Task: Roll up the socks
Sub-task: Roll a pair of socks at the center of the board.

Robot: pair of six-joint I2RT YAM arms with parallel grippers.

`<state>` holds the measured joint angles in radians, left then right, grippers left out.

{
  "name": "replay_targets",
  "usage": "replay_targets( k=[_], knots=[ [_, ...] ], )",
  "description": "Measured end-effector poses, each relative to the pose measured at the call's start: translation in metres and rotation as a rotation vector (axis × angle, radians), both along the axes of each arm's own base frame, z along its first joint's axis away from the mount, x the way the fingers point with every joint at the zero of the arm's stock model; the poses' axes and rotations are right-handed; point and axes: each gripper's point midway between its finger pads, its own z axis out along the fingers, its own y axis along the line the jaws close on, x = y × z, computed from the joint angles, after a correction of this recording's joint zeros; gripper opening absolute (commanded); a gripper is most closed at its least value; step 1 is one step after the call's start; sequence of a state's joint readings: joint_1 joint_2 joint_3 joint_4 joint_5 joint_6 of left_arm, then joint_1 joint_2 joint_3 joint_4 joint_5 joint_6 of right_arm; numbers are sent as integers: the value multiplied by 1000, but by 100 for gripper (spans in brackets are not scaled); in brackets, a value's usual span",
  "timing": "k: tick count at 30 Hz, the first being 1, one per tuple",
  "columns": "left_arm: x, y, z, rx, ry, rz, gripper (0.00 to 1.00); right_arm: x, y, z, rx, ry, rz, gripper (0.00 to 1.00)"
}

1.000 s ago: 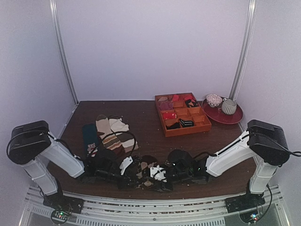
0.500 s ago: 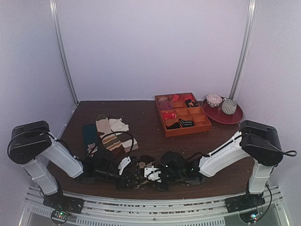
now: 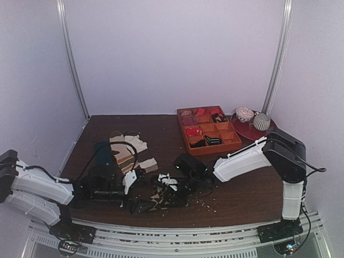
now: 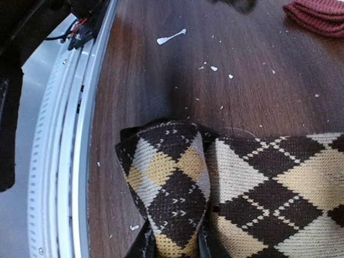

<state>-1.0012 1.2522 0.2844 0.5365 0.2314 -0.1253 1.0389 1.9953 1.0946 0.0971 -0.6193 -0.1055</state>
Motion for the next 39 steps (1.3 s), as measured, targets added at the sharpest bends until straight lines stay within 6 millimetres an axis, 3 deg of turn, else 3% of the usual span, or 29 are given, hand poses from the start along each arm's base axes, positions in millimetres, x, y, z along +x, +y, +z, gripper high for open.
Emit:
replay_targets(
  k=[2, 5, 12, 16, 20, 26, 27, 29, 30, 37, 39],
  knots=[
    [3, -1, 6, -13, -69, -9, 88, 0, -3, -1, 8, 124, -8, 21],
    [5, -5, -1, 4, -112, -31, 83, -1, -7, -2, 17, 228, -15, 21],
    [-2, -9, -51, 99, -69, -103, 76, -9, -14, -2, 8, 380, -22, 20],
    [-6, -17, -51, 76, -61, -146, 72, -10, -16, -2, -1, 422, -26, 20],
    [-9, -24, -47, 48, -62, -173, 60, -12, -17, -2, -9, 443, -27, 20],
    [-13, -29, -59, 58, -21, -200, 49, -11, -17, -2, -15, 463, -27, 20],
    [-13, -29, -60, 57, -13, -201, 41, -11, -17, -2, -16, 464, -28, 20],
    [-14, -29, -63, 57, 3, -202, 10, -11, -17, -2, -19, 469, -30, 20],
    [-15, -29, -64, 56, 14, -201, 0, -11, -18, -2, -20, 471, -30, 21],
    [-15, -32, -62, 40, 55, -192, 0, -12, -21, 0, -28, 490, -37, 32],
    [-13, -36, -62, 46, 89, -181, 0, -12, -25, 1, -28, 467, -49, 41]
  ],
)
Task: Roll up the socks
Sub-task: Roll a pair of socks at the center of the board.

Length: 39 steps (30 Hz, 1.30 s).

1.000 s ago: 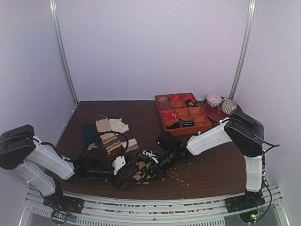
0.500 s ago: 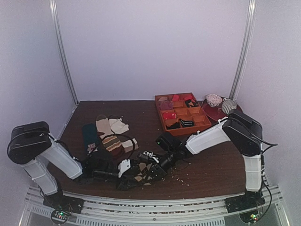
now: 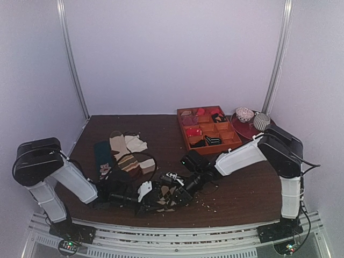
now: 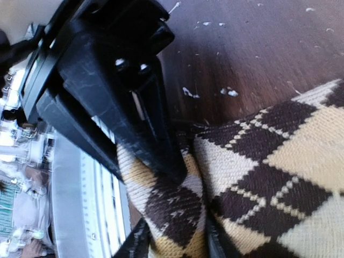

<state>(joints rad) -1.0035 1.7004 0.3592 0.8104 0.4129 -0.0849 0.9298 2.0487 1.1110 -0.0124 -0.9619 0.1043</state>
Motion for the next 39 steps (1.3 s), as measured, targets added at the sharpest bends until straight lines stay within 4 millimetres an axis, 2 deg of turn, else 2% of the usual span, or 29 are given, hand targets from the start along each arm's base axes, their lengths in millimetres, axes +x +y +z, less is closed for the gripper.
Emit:
replay_targets(
  k=[1, 5, 8, 10, 12, 15, 18, 22, 28, 34, 37, 39],
  knots=[
    [1, -3, 0, 6, 18, 3, 0, 1, -2, 2, -2, -24, -15, 49],
    [4, -10, 0, 35, 107, 26, 0, 6, -26, 16, 4, -206, -103, 57],
    [5, -7, -3, 39, 197, 45, 0, 10, -47, 35, 58, -409, -171, 64],
    [6, -4, -5, 37, 264, 53, 0, 13, -51, 44, 95, -536, -188, 66],
    [6, -2, -7, 26, 327, 51, 0, 10, -48, 50, 135, -671, -170, 67],
    [5, -3, -8, 17, 386, 39, 0, 0, -41, 48, 163, -831, -111, 69],
    [5, -5, -9, 13, 424, 24, 0, -8, -32, 45, 183, -945, -51, 69],
    [3, -7, -9, 10, 447, 5, 0, -4, -19, 38, 168, -1053, 2, 69],
    [2, -8, -9, 9, 454, -4, 0, 1, -9, 25, 141, -1089, 41, 62],
    [2, -8, -9, 8, 457, -7, 0, 0, -12, 7, 93, -1064, 60, 32],
    [2, -8, -9, 10, 460, -9, 12, -1, -8, 7, 83, -1037, 57, 23],
    [2, -8, -9, 12, 461, -7, 27, -1, -8, 6, 77, -1015, 49, 22]
  ],
)
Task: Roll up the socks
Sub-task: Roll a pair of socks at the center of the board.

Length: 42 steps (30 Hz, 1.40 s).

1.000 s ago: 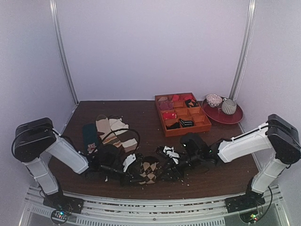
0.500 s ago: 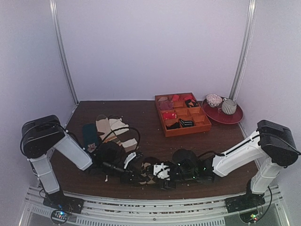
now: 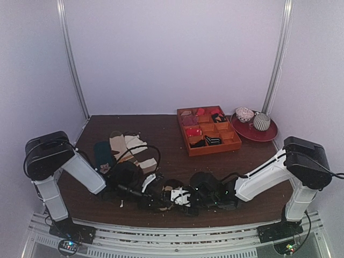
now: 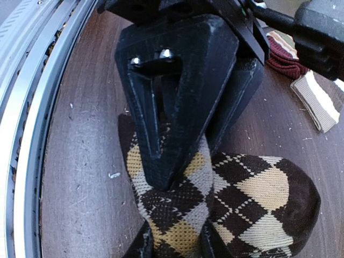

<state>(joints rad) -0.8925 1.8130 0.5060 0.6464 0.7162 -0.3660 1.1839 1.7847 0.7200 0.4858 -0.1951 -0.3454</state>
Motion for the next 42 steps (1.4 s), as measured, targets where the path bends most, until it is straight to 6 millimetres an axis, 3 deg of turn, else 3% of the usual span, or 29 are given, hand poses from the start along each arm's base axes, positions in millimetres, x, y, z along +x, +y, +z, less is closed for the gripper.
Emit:
replay_targets(
  k=[4, 5, 6, 7, 9, 13, 17, 26, 34, 38, 42],
  knots=[
    [6, 1, 2, 24, -26, 25, 38, 1, 1, 2, 5, 91, -28, 21],
    [8, 2, 4, 36, -43, 39, 47, 2, 1, 2, 12, 126, -36, 21],
    [11, 4, 6, 49, -67, 57, 63, 2, 1, 2, 21, 164, -46, 22],
    [14, 5, 9, 57, -100, 70, 67, 3, 1, 2, 30, 204, -56, 21],
    [21, 11, 23, 55, -191, 109, 67, 3, 0, 2, 45, 287, -77, 22],
    [34, 22, 75, -68, -458, 170, 67, 3, -2, -2, 69, 477, -109, 22],
    [35, 19, 98, -152, -635, 154, 66, 9, -7, -5, 92, 644, -144, 22],
    [25, 9, 40, -103, -617, 43, 69, 10, -12, -6, 105, 872, -152, 22],
    [10, 1, 42, -161, -614, -20, 64, 12, -12, -6, 81, 933, -142, 21],
    [6, 0, 28, -136, -584, -43, 63, 13, -12, -7, 70, 947, -138, 21],
    [5, 1, 13, -104, -554, -48, 52, 13, -13, -7, 64, 950, -129, 21]
  ],
)
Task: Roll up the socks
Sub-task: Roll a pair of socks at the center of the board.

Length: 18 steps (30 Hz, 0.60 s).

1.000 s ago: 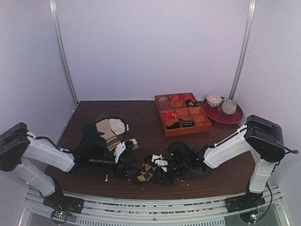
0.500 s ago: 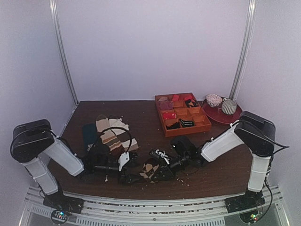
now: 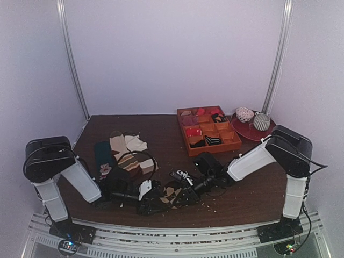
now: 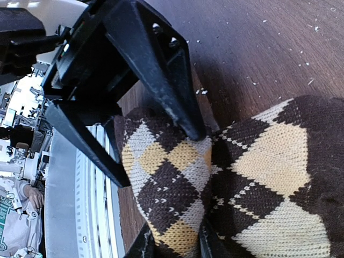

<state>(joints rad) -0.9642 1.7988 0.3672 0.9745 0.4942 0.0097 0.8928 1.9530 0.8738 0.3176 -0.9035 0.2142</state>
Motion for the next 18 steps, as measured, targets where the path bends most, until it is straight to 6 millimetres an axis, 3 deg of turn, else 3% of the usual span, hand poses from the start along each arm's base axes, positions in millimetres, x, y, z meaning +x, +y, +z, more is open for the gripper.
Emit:
replay_targets(
  k=[5, 7, 13, 18],
  knots=[
    [3, -6, -3, 3, 16, -3, 12, -1, -1, 0, -4, 14, 10, 23],
    [3, -8, -3, 4, 20, -18, 0, -2, -3, -1, -11, 26, 10, 33],
    [7, -18, -2, 21, 62, -25, 0, 0, -9, 6, -41, 14, -6, 47],
    [17, -36, -4, 68, 145, -15, 0, 11, -32, 18, -116, -173, -112, 56]
  ],
)
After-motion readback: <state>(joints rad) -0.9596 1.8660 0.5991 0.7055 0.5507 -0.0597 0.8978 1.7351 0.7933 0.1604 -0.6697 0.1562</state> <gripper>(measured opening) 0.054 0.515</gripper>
